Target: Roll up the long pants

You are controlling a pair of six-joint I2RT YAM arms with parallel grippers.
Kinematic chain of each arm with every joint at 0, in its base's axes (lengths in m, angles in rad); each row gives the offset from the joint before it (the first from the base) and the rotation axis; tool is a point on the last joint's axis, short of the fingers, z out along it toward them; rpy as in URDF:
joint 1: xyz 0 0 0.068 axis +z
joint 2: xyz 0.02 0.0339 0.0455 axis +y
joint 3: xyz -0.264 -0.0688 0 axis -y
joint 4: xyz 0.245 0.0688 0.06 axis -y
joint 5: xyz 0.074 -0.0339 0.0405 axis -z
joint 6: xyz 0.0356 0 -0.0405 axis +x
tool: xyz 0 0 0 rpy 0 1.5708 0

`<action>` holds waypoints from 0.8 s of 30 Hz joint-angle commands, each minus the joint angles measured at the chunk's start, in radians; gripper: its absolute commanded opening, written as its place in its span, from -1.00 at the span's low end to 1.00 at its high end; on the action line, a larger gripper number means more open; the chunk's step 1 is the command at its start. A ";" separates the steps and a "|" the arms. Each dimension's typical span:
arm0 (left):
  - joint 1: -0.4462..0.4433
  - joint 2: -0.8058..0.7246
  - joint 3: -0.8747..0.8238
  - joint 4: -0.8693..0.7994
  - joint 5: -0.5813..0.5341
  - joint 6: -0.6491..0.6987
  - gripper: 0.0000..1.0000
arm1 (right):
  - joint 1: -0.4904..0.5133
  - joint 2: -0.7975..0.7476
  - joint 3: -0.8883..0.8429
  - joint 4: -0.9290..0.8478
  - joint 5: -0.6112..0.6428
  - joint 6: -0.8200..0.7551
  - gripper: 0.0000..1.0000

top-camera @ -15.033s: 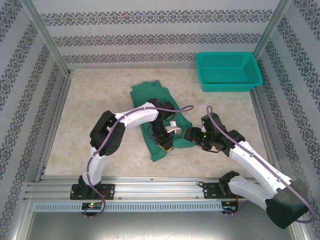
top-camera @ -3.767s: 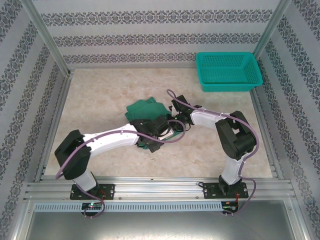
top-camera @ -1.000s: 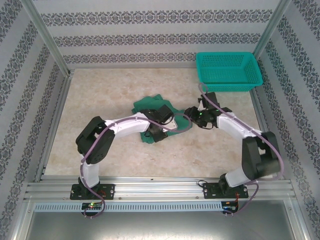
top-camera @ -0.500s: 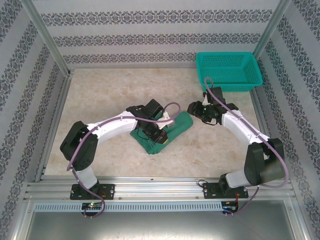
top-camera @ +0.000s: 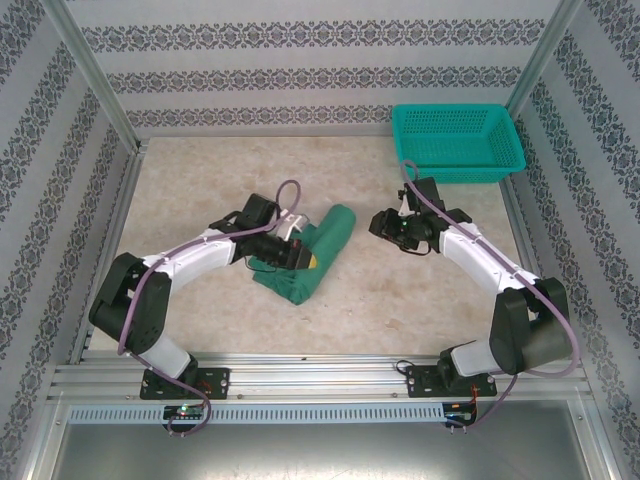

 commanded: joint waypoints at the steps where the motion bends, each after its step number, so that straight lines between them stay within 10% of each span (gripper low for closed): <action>1: 0.053 -0.029 -0.003 0.120 0.123 -0.139 -1.00 | 0.042 -0.014 0.055 -0.014 0.000 0.002 -0.08; 7: 0.055 -0.034 -0.021 0.125 0.136 -0.152 -1.00 | 0.111 0.068 0.123 -0.014 -0.031 -0.004 -0.04; 12: 0.041 -0.057 -0.083 0.187 0.137 -0.141 -1.00 | 0.131 0.177 0.137 0.058 -0.146 0.002 0.45; 24: 0.021 -0.048 -0.188 0.083 0.074 -0.019 -1.00 | 0.253 0.324 0.307 -0.006 -0.158 -0.001 0.84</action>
